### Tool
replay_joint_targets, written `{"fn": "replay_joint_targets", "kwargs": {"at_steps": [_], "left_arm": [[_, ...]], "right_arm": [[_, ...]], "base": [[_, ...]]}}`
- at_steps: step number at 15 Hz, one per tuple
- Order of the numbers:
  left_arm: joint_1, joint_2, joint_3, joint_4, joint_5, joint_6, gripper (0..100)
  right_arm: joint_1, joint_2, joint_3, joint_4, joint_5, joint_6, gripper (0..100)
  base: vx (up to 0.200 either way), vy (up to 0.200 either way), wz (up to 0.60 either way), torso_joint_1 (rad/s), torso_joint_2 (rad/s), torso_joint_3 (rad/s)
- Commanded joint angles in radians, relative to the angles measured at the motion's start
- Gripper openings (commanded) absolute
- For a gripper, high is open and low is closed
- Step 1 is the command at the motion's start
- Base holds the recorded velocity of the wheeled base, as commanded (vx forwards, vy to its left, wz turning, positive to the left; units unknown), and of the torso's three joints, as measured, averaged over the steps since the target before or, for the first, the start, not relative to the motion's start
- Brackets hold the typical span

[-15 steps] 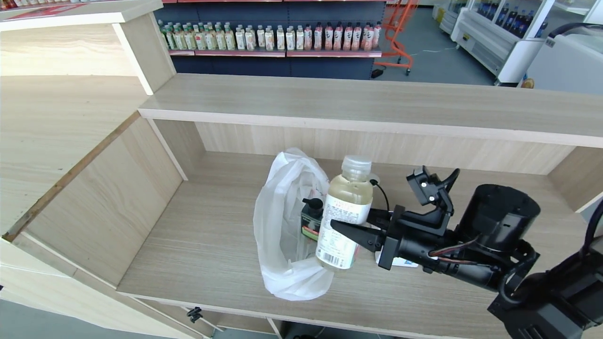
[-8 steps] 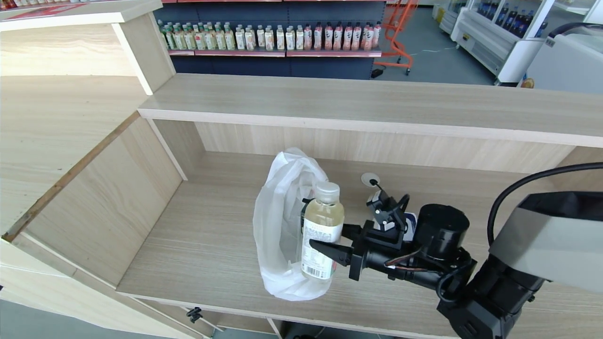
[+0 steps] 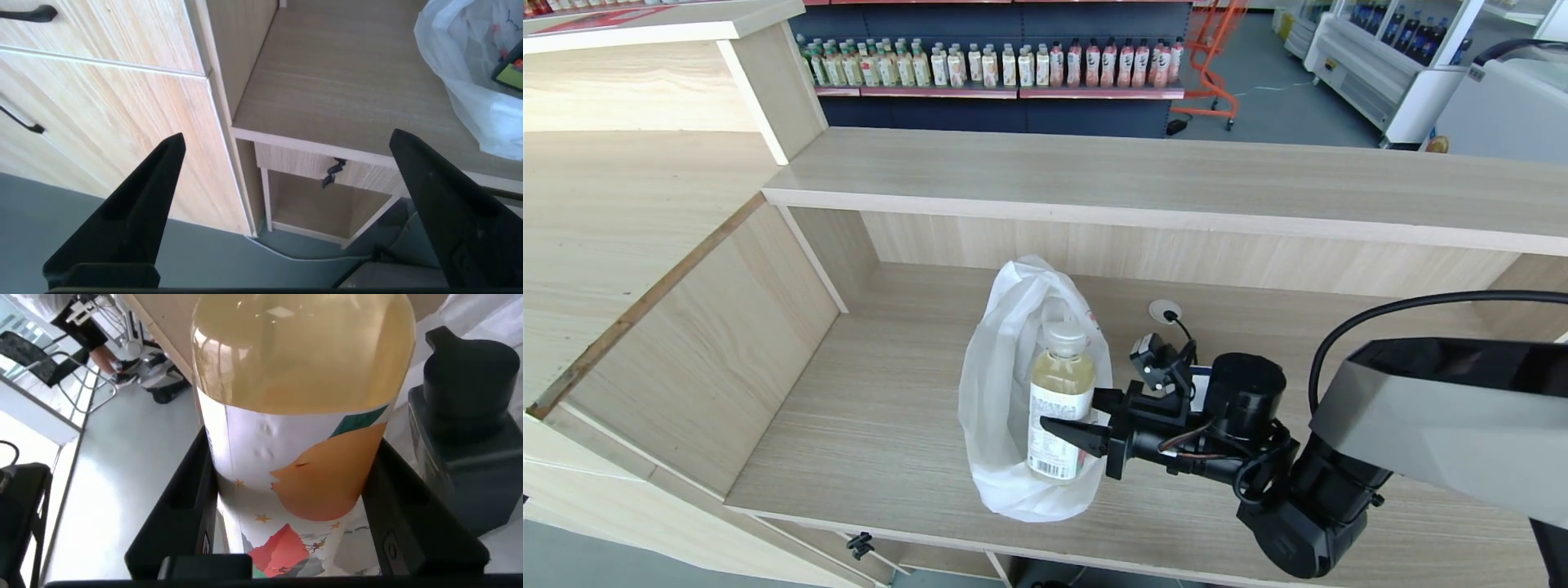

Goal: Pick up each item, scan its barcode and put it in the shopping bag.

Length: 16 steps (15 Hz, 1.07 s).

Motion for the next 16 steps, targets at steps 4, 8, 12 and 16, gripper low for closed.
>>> {"fn": "replay_joint_targets", "kwargs": {"at_steps": [4, 8, 12, 16], "left_arm": [[0.000, 0.000, 0.000, 0.000, 0.001, 0.000, 100], [0.000, 0.000, 0.000, 0.000, 0.001, 0.000, 100], [0.000, 0.000, 0.000, 0.000, 0.001, 0.000, 100], [0.000, 0.000, 0.000, 0.000, 0.001, 0.000, 100]], "right_arm": [[-0.033, 0.072, -0.031, -0.007, 0.004, -0.137, 0], [-0.046, 0.129, -0.068, -0.027, 0.006, -0.186, 0], [-0.056, 0.148, -0.124, -0.027, 0.006, -0.208, 0], [-0.067, 0.164, -0.163, -0.027, 0.006, -0.235, 0]], "base": [[0.000, 0.000, 0.00, 0.000, 0.00, 0.000], [0.000, 0.000, 0.00, 0.000, 0.00, 0.000], [0.000, 0.000, 0.00, 0.000, 0.00, 0.000], [0.000, 0.000, 0.00, 0.000, 0.00, 0.000]]}}
